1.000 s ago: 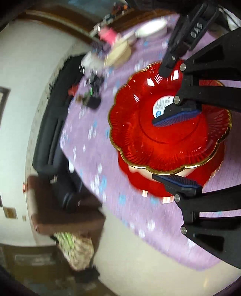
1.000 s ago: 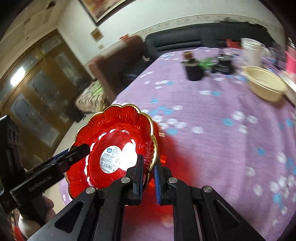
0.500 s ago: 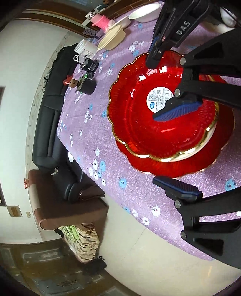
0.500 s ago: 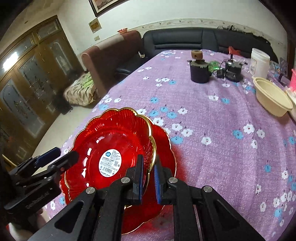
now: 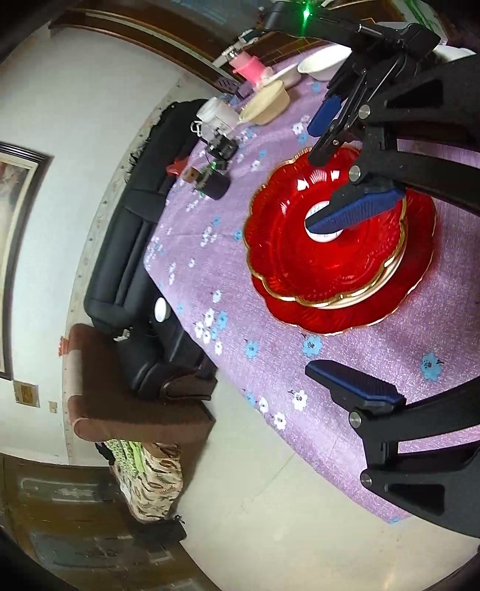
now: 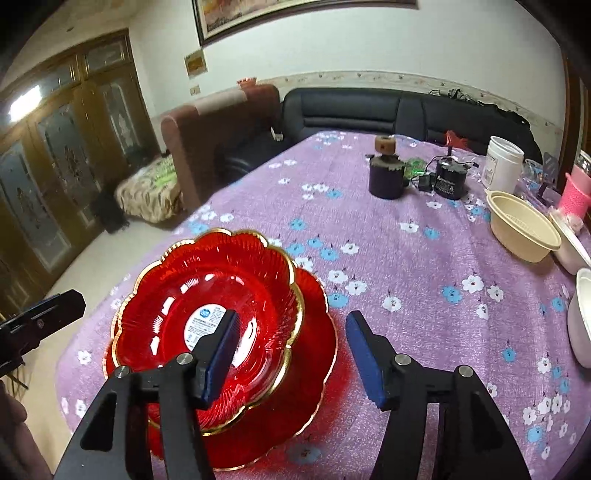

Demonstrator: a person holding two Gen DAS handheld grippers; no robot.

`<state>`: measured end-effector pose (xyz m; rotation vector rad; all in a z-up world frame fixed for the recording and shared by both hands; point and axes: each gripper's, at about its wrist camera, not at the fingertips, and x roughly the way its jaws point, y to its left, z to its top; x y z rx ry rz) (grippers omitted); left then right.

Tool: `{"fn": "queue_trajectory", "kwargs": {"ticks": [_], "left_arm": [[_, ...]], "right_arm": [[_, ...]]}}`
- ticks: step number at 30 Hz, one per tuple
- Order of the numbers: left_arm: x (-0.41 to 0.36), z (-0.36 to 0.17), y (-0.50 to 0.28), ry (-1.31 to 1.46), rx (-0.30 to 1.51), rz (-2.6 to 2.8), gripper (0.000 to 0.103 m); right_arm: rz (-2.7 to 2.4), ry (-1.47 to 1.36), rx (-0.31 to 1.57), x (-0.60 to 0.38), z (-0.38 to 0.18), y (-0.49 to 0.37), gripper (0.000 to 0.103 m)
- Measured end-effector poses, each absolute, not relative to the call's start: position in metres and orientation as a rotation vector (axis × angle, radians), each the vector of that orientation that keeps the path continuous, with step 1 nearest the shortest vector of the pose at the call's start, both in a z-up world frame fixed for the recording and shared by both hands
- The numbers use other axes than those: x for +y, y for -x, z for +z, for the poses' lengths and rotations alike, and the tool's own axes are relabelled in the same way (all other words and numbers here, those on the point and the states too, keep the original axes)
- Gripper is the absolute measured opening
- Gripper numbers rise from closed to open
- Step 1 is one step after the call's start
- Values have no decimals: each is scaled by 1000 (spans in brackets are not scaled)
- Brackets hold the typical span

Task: Organize plates and bowls
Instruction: 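Open the right tool and withdraw it from the stacked red plates, then move the right tool to the large white bowl and grasp its rim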

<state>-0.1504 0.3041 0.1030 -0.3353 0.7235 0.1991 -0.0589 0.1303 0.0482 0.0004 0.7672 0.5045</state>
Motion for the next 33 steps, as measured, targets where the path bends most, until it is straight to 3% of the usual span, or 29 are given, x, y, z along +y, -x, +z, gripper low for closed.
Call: {"fn": "queue_trajectory", "kwargs": {"ticks": [10, 14, 16, 33], "left_arm": [[257, 117, 159, 216, 659, 150, 83], [227, 118, 158, 116, 641, 149, 87], [211, 118, 157, 69, 636, 129, 87], [106, 93, 138, -116, 751, -35, 86]], "right_arm": [[413, -85, 689, 69, 59, 84, 67], [321, -73, 615, 40, 65, 97, 82], [273, -60, 577, 23, 67, 101, 84], [162, -241, 651, -89, 42, 97, 84]]}}
